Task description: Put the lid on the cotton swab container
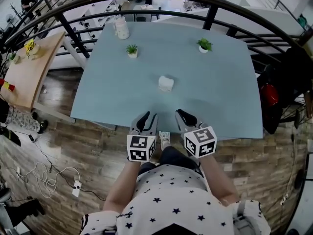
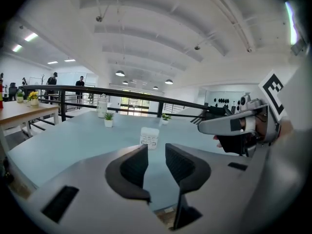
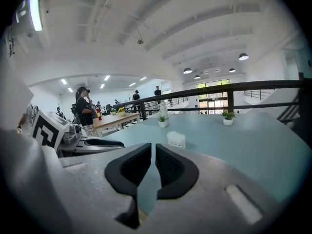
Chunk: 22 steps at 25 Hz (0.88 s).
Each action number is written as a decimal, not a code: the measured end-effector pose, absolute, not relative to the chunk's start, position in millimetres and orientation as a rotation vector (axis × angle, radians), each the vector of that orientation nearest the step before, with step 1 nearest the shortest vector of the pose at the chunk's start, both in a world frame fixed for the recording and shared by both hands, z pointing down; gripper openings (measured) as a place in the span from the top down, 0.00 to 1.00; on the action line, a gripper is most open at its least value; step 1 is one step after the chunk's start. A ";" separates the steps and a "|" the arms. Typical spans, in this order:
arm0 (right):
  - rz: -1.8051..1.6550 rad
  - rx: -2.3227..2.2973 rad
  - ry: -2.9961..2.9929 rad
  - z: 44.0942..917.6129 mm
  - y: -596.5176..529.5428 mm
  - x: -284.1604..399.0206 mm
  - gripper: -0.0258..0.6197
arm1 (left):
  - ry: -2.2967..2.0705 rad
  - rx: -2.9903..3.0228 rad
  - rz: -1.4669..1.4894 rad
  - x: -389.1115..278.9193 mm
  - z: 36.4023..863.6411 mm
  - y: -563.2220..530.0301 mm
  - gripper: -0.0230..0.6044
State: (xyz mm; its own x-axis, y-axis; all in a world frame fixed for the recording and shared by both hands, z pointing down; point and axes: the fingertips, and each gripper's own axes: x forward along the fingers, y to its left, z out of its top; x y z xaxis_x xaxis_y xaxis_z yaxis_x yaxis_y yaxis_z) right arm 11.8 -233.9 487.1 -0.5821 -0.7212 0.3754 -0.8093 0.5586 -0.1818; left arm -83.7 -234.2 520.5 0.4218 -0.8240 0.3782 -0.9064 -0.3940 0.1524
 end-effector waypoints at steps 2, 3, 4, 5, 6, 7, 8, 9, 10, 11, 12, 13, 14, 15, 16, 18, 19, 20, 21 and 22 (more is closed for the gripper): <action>0.481 1.288 -2.539 484.1 -223.9 14.6 0.92 | -1.499 2.348 0.336 -85.5 515.2 -224.2 0.81; 0.475 1.295 -2.541 482.6 -219.7 16.2 0.94 | -1.502 2.349 0.329 -85.9 512.1 -220.0 0.83; 0.468 1.301 -2.543 481.2 -215.9 17.6 0.94 | -1.505 2.352 0.321 -86.4 508.8 -216.1 0.85; 0.461 1.304 -2.545 480.0 -212.3 18.8 0.95 | -1.508 2.354 0.316 -86.9 505.6 -212.4 0.86; 0.455 1.306 -2.546 479.0 -208.5 19.6 0.95 | -1.510 2.357 0.312 -87.6 502.7 -208.5 0.88; 0.449 1.307 -2.548 478.1 -204.6 20.3 0.95 | -1.511 2.360 0.308 -88.0 499.9 -204.4 0.89; 0.443 1.309 -2.549 477.2 -200.5 21.3 0.95 | -1.510 2.364 0.303 -88.1 497.2 -200.3 0.90; 0.437 1.312 -2.551 476.1 -196.7 22.5 0.95 | -1.509 2.369 0.297 -87.7 494.4 -196.5 0.91; 0.431 1.316 -2.554 474.8 -193.4 23.9 0.95 | -1.507 2.373 0.292 -87.2 491.5 -193.0 0.91; 0.426 1.320 -2.555 473.5 -190.5 25.3 0.95 | -1.505 2.377 0.288 -86.6 488.9 -189.9 0.92; 0.424 1.323 -2.556 472.6 -187.7 26.3 0.95 | -1.503 2.379 0.286 -86.3 486.8 -186.9 0.92; 0.423 1.326 -2.557 472.1 -185.0 27.0 0.95 | -1.501 2.380 0.284 -86.3 485.3 -184.2 0.92; 0.421 1.328 -2.557 471.9 -182.5 27.5 0.95 | -1.501 2.381 0.282 -86.4 484.5 -181.7 0.93; 0.418 1.329 -2.557 472.0 -180.3 27.8 0.95 | -1.502 2.382 0.280 -86.8 484.2 -179.6 0.93; 0.414 1.329 -2.557 472.0 -178.5 28.1 0.95 | -1.504 2.383 0.279 -87.2 484.2 -178.1 0.93; 0.406 1.328 -2.557 470.8 -176.4 27.9 0.95 | -1.506 2.384 0.279 -88.2 484.8 -176.5 0.93; 0.403 1.327 -2.558 469.8 -175.8 27.5 0.95 | -1.506 2.384 0.281 -88.7 485.2 -176.2 0.93; 0.399 1.326 -2.560 468.8 -175.5 27.0 0.95 | -1.506 2.385 0.283 -89.2 485.6 -176.1 0.93; 0.396 1.325 -2.562 467.8 -175.5 26.3 0.95 | -1.504 2.387 0.284 -89.5 485.9 -176.2 0.93; 0.394 1.325 -2.565 466.9 -175.5 25.8 0.95 | -1.500 2.389 0.286 -89.4 486.0 -176.2 0.93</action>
State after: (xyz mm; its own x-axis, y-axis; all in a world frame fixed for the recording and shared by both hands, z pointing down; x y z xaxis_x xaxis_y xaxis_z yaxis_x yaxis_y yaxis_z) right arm 25.8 -175.5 466.9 -0.5662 -0.7596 0.3201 -0.8206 0.5559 -0.1325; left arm -89.4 -176.2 486.0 0.4333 -0.8405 0.3253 -0.9012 -0.4067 0.1495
